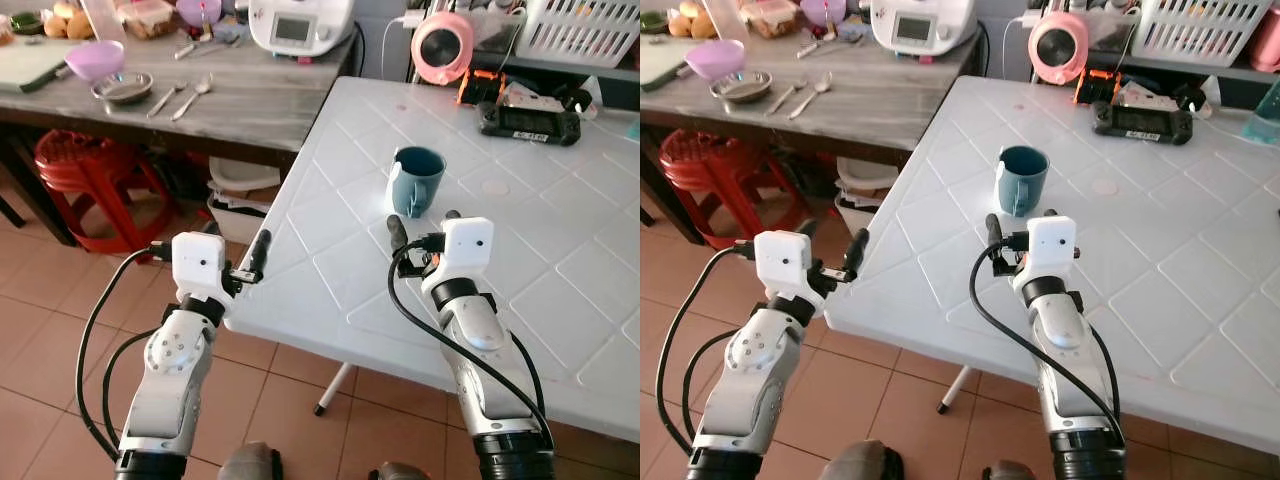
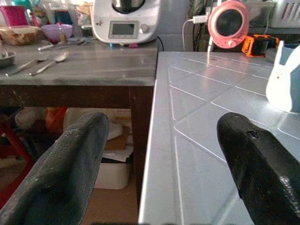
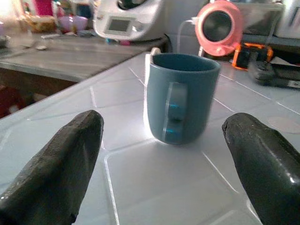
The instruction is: Setting the table
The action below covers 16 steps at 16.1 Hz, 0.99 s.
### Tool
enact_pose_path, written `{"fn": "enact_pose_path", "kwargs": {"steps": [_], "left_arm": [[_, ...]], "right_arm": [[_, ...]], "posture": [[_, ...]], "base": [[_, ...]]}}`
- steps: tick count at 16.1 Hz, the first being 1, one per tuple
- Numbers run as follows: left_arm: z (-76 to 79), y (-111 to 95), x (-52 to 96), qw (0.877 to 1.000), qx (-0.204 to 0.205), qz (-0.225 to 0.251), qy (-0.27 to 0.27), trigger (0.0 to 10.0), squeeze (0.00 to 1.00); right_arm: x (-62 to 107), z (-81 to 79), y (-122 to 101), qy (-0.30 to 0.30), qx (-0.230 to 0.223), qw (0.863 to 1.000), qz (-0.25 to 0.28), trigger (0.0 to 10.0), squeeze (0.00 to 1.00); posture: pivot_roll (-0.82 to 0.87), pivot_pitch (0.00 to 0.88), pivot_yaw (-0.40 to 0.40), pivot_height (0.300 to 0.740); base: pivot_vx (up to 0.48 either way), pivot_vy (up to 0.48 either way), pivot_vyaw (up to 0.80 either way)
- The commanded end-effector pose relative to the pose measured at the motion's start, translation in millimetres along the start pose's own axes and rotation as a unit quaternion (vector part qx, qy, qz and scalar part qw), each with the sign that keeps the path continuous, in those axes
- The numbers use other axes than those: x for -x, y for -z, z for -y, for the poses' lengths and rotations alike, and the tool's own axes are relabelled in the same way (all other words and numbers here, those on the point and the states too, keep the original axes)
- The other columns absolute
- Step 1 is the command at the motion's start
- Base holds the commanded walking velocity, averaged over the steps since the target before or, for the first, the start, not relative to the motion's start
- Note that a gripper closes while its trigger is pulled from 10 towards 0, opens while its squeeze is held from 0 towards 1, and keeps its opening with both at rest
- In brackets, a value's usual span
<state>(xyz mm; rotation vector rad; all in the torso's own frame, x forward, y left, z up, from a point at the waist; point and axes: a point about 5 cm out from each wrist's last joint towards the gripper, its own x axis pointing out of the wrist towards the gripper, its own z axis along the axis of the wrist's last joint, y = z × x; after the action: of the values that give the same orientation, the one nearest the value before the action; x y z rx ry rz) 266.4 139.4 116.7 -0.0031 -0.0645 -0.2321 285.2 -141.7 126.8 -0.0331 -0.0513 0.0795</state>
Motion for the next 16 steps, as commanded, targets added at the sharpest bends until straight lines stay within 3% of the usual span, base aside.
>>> {"fn": "enact_pose_path", "kwargs": {"steps": [1,5,15,16], "left_arm": [[-0.9,-2,3.6,1.0,-0.003,-0.004,0.0,10.0,0.0],[1.0,0,10.7,1.0,-0.001,-0.015,0.005,10.0,0.0],[-0.9,-2,22.6,0.999,-0.009,-0.041,0.015,10.0,0.0],[-0.2,-3,22.1,0.999,-0.01,-0.041,0.018,10.0,0.0]], "right_arm": [[-4.1,8.0,-1,0.034,0.017,0.999,-0.005,10.0,0.0],[-8.3,8.4,2,0.032,0.002,0.999,-0.013,10.0,0.0],[-47.0,9.6,-15,0.02,-0.006,1.0,0.008,9.8,0.0],[-48.6,7.5,-16,0.012,-0.013,1.0,0.01,1.2,0.0]], "posture": [[0.01,0.096,0.012,0.719],[0.02,0.12,0.018,0.719],[0.07,0.17,0.045,0.719],[0.07,0.169,0.045,0.719]], "base": [[0.0,0.0,0.0],[0.0,0.0,0.0],[0.0,0.0,0.0],[0.0,0.0,0.0]]}}
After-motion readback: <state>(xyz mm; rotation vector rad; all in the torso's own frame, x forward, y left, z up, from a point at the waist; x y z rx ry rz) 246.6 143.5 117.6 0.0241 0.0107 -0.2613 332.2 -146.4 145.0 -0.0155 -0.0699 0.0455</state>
